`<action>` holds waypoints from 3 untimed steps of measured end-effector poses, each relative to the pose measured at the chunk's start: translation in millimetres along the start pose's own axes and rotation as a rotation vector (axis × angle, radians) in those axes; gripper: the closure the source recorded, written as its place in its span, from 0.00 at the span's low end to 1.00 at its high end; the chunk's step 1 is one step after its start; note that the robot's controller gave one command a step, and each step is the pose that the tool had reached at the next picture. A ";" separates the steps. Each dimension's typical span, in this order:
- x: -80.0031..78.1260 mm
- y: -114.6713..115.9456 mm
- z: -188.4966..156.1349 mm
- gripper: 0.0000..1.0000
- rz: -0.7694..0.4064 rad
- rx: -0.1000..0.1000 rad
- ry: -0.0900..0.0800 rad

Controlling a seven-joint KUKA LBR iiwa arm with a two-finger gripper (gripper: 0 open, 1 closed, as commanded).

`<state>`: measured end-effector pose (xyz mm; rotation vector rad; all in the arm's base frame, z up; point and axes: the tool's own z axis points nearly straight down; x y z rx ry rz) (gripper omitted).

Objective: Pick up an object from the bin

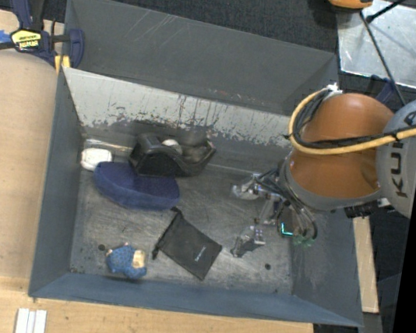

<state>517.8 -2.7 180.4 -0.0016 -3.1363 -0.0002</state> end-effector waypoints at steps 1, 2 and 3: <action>19.3 69.4 107.8 0.00 0.242 0.000 -0.012; 32.0 67.2 79.1 0.00 0.277 -0.002 -0.011; 33.7 57.8 60.6 0.00 0.504 -0.002 -0.012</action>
Offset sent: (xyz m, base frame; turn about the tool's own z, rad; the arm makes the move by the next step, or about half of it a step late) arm -0.0222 0.0703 -0.1104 0.2404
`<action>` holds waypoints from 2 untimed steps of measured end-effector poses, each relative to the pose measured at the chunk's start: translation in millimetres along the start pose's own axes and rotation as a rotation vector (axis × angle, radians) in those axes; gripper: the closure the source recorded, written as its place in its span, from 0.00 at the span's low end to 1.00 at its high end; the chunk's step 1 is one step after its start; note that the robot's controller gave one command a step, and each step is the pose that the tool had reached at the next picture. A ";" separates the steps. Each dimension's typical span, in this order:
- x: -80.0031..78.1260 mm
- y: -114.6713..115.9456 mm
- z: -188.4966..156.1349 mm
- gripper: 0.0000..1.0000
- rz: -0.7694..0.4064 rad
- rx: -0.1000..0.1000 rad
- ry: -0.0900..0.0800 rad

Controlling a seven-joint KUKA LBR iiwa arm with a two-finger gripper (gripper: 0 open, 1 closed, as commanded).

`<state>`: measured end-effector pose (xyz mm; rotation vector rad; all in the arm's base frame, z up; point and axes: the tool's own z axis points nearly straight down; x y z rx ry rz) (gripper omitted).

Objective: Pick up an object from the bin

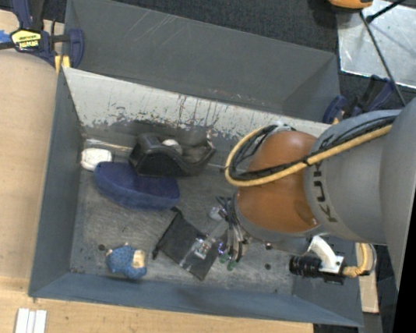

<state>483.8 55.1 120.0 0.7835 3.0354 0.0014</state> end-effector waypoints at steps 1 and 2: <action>-2.6 -5.3 48.3 0.00 0.054 0.000 0.002; -3.2 -4.7 46.5 0.00 0.052 0.001 0.004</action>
Offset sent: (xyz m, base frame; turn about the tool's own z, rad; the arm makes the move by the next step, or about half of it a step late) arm -0.0017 -0.0055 -0.0500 0.0559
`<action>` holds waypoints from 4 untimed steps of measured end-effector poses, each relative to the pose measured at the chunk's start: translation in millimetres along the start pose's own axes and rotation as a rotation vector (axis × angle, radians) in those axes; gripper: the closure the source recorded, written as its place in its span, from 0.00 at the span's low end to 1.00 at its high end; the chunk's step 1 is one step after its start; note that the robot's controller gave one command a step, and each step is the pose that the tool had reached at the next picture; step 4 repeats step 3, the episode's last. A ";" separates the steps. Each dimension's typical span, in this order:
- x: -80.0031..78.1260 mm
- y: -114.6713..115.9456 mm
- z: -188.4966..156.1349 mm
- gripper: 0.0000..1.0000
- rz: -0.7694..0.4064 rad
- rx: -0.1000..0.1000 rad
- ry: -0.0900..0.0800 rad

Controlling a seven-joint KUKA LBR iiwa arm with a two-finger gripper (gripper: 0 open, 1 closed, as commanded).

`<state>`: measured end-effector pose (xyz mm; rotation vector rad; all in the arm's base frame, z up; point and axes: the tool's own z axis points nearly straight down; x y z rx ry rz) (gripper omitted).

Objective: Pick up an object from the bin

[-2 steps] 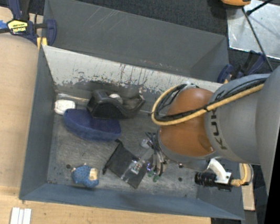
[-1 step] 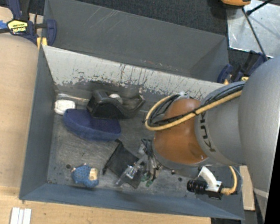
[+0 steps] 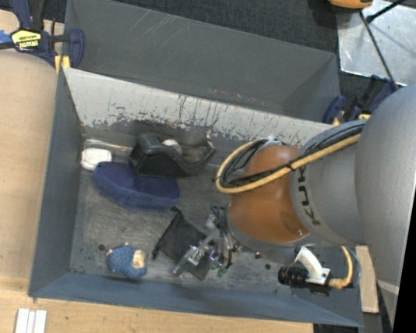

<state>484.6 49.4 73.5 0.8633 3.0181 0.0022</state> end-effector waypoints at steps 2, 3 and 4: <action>-8.4 2.1 -49.9 1.00 0.000 -0.001 -0.003; -10.5 2.9 -109.2 1.00 -0.002 -0.002 -0.004; -10.5 2.9 -109.2 1.00 -0.002 -0.002 -0.004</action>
Offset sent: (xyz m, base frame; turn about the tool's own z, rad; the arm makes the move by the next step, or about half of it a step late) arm 0.0000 0.0000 0.0000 0.0000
